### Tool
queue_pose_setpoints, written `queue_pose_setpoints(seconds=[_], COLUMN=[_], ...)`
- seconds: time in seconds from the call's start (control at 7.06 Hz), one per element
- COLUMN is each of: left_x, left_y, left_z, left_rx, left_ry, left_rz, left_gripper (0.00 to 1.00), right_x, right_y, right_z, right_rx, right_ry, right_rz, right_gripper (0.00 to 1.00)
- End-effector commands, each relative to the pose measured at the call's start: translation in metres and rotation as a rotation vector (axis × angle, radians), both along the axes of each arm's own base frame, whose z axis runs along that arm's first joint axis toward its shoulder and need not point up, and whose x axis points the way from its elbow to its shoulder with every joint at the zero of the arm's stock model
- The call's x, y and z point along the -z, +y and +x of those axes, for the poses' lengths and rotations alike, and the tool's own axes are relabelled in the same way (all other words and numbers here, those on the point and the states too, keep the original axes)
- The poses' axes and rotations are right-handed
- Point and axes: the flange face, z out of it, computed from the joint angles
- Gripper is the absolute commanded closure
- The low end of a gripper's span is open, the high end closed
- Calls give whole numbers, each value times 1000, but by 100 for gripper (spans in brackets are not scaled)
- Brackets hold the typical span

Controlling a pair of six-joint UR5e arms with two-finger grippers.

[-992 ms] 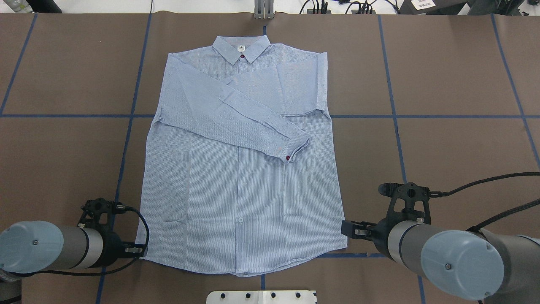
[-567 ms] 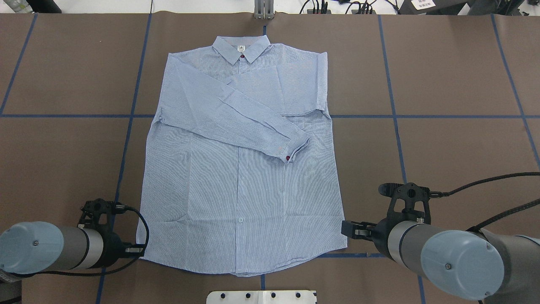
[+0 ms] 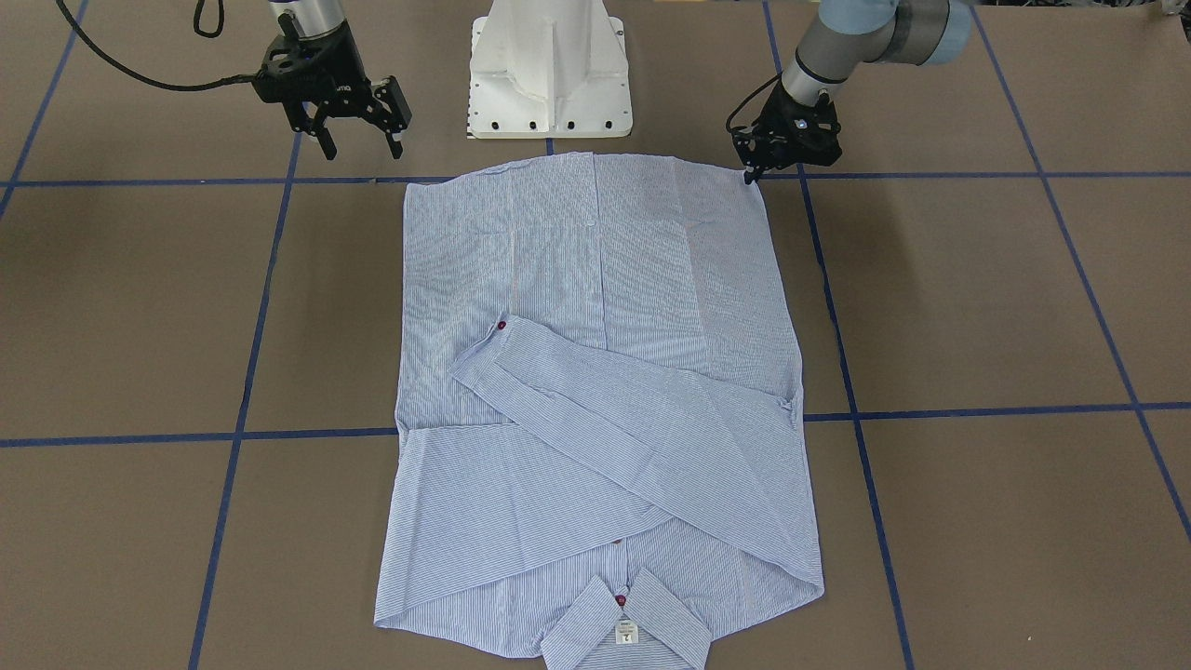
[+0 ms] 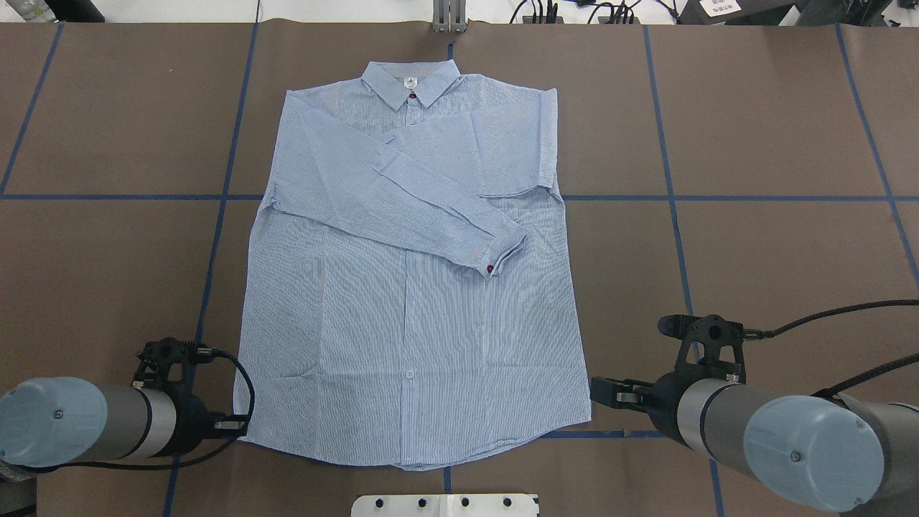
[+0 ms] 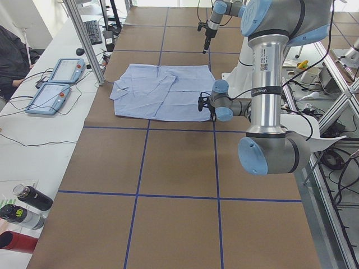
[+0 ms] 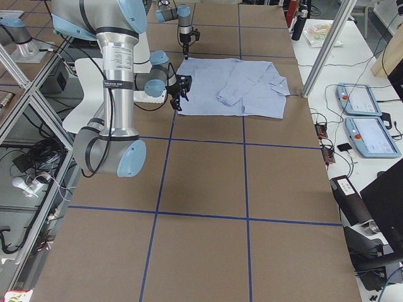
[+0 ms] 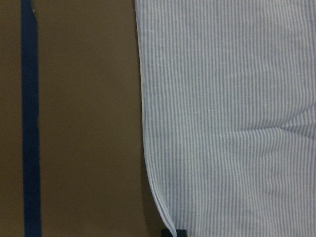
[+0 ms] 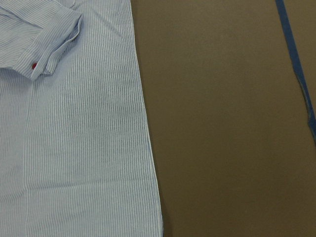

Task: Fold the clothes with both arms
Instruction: 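Lower both grippers to the hem corners nearest the robot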

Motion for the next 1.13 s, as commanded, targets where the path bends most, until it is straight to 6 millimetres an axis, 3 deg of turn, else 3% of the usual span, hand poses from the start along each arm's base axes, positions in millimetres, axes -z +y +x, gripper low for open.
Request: queue_pose_setpoints(seconds=[0.0,0.28,0.57,0.99], left_x=[6,35,43,48], left_y=[0,3,3,3], left_z=[-1,-13,-16,-18], left_rx=[6,7,18,24], left_ry=[15,70,86,95], left_rz=[-4,7,7,9], left_gripper=[100,100,100,100], right_x=[-30,-36,-27,-32], right_y=[1,9,7,24], right_z=[-12,-22,-58,-75], right_rx=[-17,-48,-78,-117], right_ry=[-34,-15,-31,-36], right_rz=[-5,34,66,65], right_gripper=[4,18,34,43])
